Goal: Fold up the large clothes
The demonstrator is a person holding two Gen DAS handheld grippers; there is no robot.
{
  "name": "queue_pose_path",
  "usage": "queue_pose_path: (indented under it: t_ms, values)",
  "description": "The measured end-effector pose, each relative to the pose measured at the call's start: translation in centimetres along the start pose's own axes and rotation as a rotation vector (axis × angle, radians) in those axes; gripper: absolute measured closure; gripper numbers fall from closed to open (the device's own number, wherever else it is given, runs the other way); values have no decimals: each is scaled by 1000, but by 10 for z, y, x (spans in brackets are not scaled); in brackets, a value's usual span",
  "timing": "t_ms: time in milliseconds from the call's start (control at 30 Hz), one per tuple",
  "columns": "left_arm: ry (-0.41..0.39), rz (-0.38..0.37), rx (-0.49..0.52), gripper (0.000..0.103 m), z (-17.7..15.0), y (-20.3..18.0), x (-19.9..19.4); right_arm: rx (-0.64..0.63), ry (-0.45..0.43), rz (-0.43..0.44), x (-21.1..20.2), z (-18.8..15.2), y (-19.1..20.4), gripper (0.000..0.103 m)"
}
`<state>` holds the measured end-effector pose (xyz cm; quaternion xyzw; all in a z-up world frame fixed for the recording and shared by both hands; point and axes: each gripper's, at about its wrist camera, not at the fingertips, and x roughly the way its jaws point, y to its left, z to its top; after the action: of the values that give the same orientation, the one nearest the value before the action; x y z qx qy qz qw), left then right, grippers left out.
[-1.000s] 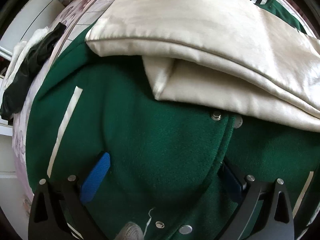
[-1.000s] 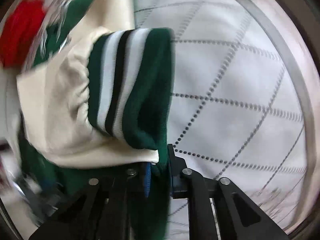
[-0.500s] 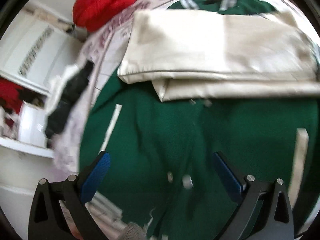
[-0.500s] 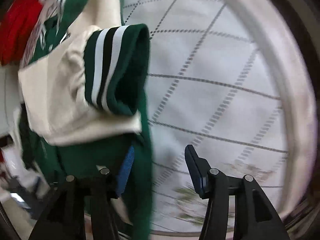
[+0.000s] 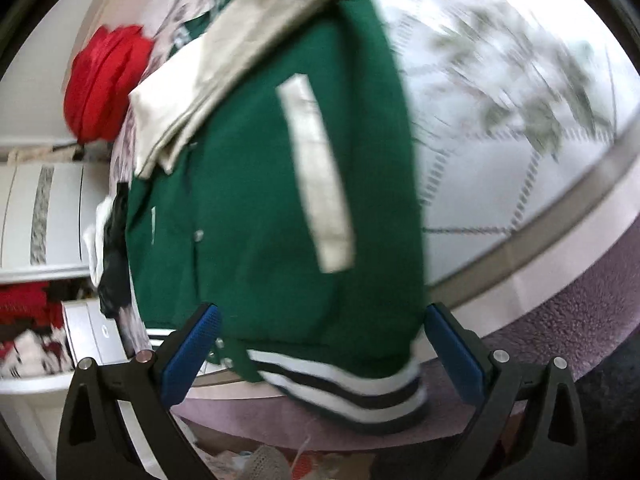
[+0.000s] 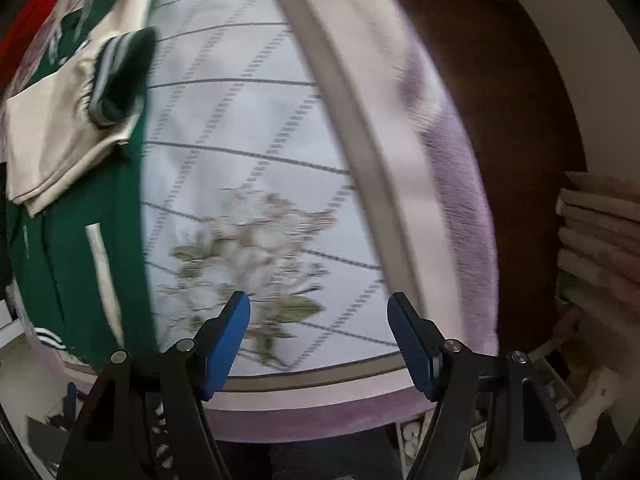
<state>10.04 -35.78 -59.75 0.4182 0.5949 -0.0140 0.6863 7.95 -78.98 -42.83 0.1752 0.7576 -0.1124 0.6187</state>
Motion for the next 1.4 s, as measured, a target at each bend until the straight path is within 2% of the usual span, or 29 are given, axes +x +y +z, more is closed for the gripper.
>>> queue_pose_path:
  t_ms: [33,100,167,233,300,333,367,467,533,633,667,700,733,767,800,833,900,933,967,1000,1067,1167,1267,1400]
  values:
    - [10,11,20,0,1,-8,5,8,-2,-3,-1,1,-8,30]
    - [35,22,51,0,3,-19,19,14,-13,-13,8,13,3,30]
    - [40,30,46,0,7,-21,26,14,-21,-12,14,18,9,30]
    - [47,29,20,0,15,-12,32,13,-24,0,10,33,-5,30]
    - [46,83,-16,0,23,2,36,18,-28,46,59,35,65,30]
    - [48,97,-32,0,25,8,37,18,-32,82,62,40,66,30]
    - [60,100,-63,0,28,19,42,20,-40,132,72,53,78,30]
    - [89,70,-138,0,30,42,48,17,-65,388,78,82,91,29]
    - [80,67,-165,0,30,53,45,15,-79,582,82,106,105,15]
    - [66,62,-179,0,29,60,40,-7,-77,802,93,146,138,11]
    - [66,50,-184,2,28,61,40,-19,-72,848,94,156,147,11]
    - [62,22,-187,11,27,64,40,-46,-53,900,100,171,166,11]
    - [62,-16,-196,31,25,69,42,-70,-30,918,103,181,181,11]
    - [58,-61,-207,45,24,74,44,-92,-9,927,108,190,197,11]
    - [52,-100,-216,71,24,76,43,-113,9,939,112,198,213,11]
    - [48,-134,-228,86,26,80,41,-115,17,943,114,205,226,11]
    - [38,-156,-258,89,26,87,37,-83,12,934,116,213,244,11]
    - [27,-177,-284,91,26,93,36,-56,17,922,115,216,256,17]
    - [17,-198,-302,92,25,98,35,-31,20,893,116,217,262,31]
    - [9,-217,-319,93,24,106,32,-3,44,877,120,216,267,69]
    - [-24,-243,-342,93,19,121,24,77,64,879,125,208,274,74]
    - [-82,-253,-330,94,1,143,3,101,49,854,98,191,275,81]
    - [-112,-284,-308,95,-22,158,-23,85,26,797,48,157,267,84]
    - [-112,-370,-287,96,-61,177,-61,107,37,655,-17,104,255,85]
